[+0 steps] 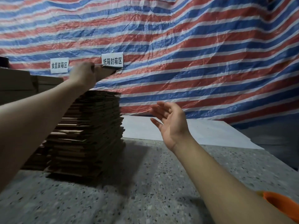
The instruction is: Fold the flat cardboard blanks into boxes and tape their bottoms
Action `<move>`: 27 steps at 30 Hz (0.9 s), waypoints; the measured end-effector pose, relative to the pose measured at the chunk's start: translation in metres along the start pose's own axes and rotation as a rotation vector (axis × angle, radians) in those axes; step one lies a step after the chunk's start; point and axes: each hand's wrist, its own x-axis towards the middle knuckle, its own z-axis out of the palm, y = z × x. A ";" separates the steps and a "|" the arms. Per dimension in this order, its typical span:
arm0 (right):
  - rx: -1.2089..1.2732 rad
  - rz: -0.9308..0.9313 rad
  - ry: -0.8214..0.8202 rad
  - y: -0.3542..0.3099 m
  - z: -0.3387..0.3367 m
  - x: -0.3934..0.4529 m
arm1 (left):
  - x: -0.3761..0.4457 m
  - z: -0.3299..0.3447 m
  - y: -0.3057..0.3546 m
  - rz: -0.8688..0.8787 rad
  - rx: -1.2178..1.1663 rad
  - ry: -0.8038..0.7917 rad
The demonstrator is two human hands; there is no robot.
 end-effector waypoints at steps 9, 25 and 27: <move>-0.173 -0.164 0.178 -0.072 0.002 0.042 | -0.020 -0.057 0.093 0.333 -0.405 0.250; -0.510 -0.145 0.620 -0.055 -0.134 0.013 | -0.151 0.028 0.145 -0.400 -1.284 -0.278; -0.533 -0.154 0.629 -0.044 -0.134 0.001 | -0.159 0.036 0.140 -0.455 -1.278 -0.247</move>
